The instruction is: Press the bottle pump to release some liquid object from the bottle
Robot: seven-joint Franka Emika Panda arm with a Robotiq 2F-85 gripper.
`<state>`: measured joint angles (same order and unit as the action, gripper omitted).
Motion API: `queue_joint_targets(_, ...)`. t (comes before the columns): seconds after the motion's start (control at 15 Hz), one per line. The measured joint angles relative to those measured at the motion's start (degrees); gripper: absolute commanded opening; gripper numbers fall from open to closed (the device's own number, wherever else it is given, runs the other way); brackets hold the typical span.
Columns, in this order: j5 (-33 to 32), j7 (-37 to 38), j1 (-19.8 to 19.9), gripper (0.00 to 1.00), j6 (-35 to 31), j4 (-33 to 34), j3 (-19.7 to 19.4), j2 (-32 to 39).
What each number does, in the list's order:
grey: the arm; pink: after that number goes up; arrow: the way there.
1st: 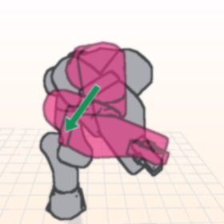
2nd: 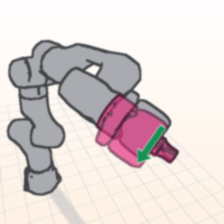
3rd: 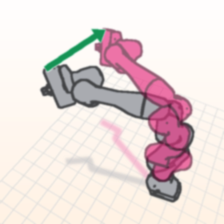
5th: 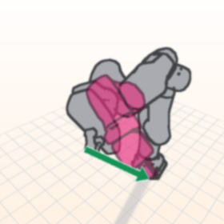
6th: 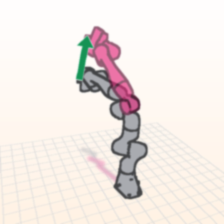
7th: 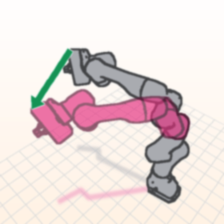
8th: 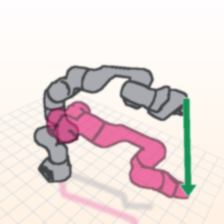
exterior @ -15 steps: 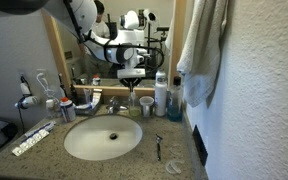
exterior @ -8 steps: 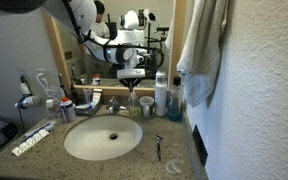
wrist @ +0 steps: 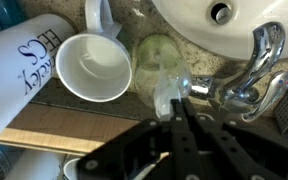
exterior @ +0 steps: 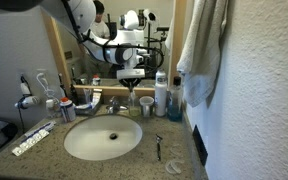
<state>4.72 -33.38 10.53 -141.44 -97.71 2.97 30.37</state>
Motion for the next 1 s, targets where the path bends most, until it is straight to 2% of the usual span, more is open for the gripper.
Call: queue_joint_targets(1.0, 0.0, 0.0, 0.1, 0.07, -0.9, 0.0, 0.1, 0.1)
